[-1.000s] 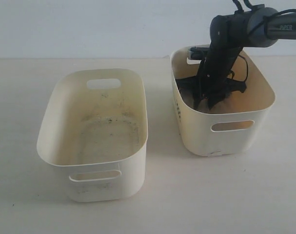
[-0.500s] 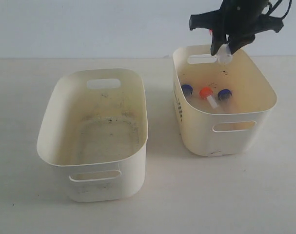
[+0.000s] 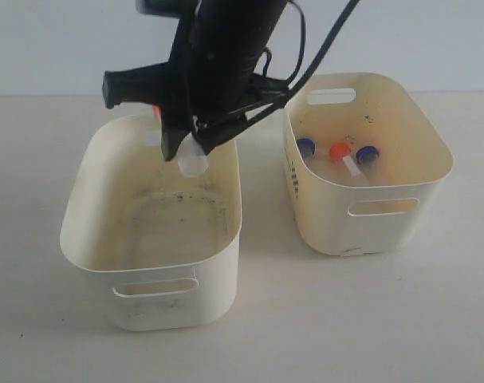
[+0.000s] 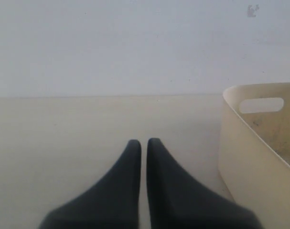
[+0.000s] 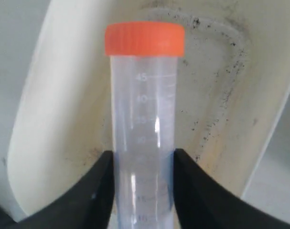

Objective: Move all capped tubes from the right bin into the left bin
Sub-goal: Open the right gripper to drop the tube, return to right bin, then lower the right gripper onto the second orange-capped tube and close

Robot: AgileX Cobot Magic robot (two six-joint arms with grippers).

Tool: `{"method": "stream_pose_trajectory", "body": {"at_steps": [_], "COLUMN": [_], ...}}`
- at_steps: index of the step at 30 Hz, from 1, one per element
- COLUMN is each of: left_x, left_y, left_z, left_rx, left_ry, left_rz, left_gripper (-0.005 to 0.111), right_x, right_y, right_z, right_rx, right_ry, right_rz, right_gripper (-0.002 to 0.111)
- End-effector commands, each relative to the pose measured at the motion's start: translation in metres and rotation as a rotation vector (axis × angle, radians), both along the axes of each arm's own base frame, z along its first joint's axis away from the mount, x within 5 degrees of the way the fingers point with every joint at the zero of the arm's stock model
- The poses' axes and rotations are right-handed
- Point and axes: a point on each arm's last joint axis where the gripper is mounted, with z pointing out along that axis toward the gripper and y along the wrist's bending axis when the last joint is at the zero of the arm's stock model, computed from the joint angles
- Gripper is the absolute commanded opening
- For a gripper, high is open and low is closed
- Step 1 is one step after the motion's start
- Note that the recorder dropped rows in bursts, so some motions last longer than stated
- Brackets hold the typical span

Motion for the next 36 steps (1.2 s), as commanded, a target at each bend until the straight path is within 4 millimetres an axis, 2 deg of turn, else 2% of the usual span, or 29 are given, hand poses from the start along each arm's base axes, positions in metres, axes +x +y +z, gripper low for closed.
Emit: {"method": "stream_pose_trajectory", "body": {"at_steps": [1, 2, 4, 6, 7, 8, 12, 15, 18, 22, 25, 29, 34, 36], "left_x": [0.0, 0.0, 0.0, 0.0, 0.0, 0.0, 0.0, 0.0, 0.0, 0.0, 0.0, 0.0, 0.0, 0.0], "left_y": [0.0, 0.0, 0.0, 0.0, 0.0, 0.0, 0.0, 0.0, 0.0, 0.0, 0.0, 0.0, 0.0, 0.0], "left_z": [0.002, 0.002, 0.002, 0.002, 0.002, 0.002, 0.002, 0.002, 0.002, 0.002, 0.002, 0.002, 0.002, 0.002], "left_rx": [-0.006, -0.006, -0.006, -0.006, -0.006, -0.006, -0.006, -0.006, -0.006, -0.006, -0.006, -0.006, -0.006, -0.006], "left_ry": [-0.01, -0.01, -0.01, -0.01, -0.01, -0.01, -0.01, -0.01, -0.01, -0.01, -0.01, -0.01, -0.01, -0.01], "left_rz": [-0.001, -0.001, -0.001, -0.001, -0.001, -0.001, -0.001, -0.001, -0.001, -0.001, -0.001, -0.001, -0.001, -0.001], "left_gripper": [0.004, 0.004, 0.004, 0.004, 0.004, 0.004, 0.004, 0.004, 0.004, 0.004, 0.004, 0.004, 0.004, 0.004], "right_x": [0.006, 0.006, 0.009, 0.011, 0.012, 0.013, 0.022, 0.035, 0.05, 0.071, 0.084, 0.097, 0.106, 0.108], "right_y": [0.009, 0.009, 0.008, 0.006, 0.0, -0.002, -0.031, -0.054, -0.084, -0.122, -0.142, -0.159, -0.16, -0.16], "right_z": [-0.024, -0.026, -0.03, -0.028, -0.023, -0.021, 0.006, 0.025, 0.027, 0.014, -0.001, -0.022, -0.047, -0.055], "right_rx": [-0.041, -0.047, -0.069, -0.094, -0.139, -0.17, -0.375, -0.466, -0.481, -0.456, -0.446, -0.464, -0.493, -0.504], "right_ry": [0.038, 0.041, 0.024, -0.012, -0.049, -0.067, -0.208, -0.318, -0.31, -0.226, -0.161, -0.1, -0.049, -0.035], "right_rz": [0.01, 0.011, 0.026, 0.026, 0.033, 0.037, -0.046, -0.139, -0.221, -0.374, -0.426, -0.463, -0.46, -0.455], "right_gripper": [0.079, 0.082, 0.078, 0.059, 0.044, 0.036, -0.001, 0.0, 0.0, 0.0, 0.0, 0.0, 0.0, 0.004]}}
